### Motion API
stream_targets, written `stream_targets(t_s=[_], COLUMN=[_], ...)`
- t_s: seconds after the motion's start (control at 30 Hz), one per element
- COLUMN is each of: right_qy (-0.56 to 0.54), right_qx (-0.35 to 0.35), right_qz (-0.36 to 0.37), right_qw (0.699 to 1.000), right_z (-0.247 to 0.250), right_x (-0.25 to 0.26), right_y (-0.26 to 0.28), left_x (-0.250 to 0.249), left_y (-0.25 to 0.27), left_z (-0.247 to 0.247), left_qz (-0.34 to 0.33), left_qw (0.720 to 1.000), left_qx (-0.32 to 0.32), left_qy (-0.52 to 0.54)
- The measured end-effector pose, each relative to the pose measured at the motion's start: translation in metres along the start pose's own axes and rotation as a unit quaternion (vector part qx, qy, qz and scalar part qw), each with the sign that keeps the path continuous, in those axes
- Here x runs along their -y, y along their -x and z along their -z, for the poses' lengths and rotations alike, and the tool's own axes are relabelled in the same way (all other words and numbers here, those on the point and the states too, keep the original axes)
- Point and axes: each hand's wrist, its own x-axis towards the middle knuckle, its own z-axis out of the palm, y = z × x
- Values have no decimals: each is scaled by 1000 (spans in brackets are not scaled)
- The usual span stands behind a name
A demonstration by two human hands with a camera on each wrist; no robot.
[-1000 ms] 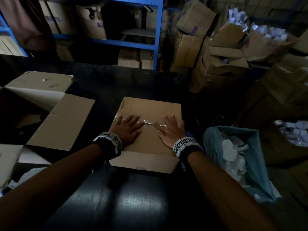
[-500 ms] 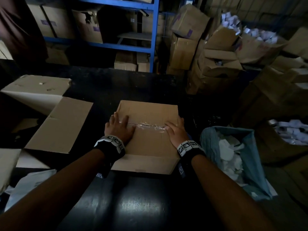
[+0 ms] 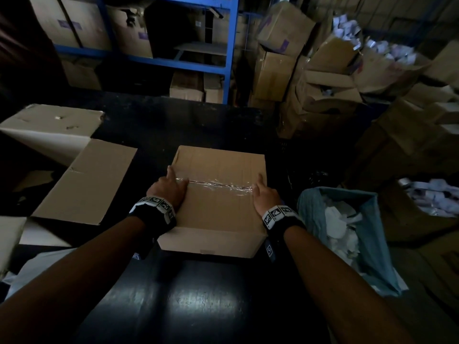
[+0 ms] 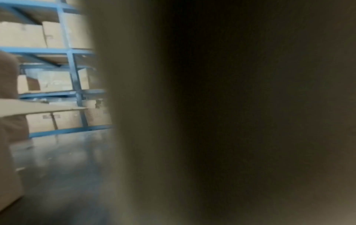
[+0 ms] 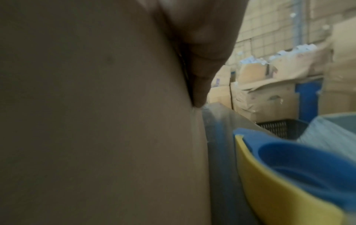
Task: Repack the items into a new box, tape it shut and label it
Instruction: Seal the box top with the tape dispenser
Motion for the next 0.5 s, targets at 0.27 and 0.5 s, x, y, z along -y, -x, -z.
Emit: stream_targets(t_s=[0.27,0.5], right_qy=[47,69], right_qx=[12,65], right_qz=[16,2], right_qw=[999,996], right_z=[3,15], right_x=[-1,-2], right_y=[-2,-3], left_x=[11,-4], left_y=[4,44], left_z=[3,2], left_qz=[48,2], left_qw=[994,998], left_qx=[-21,-48], left_qy=[98,37])
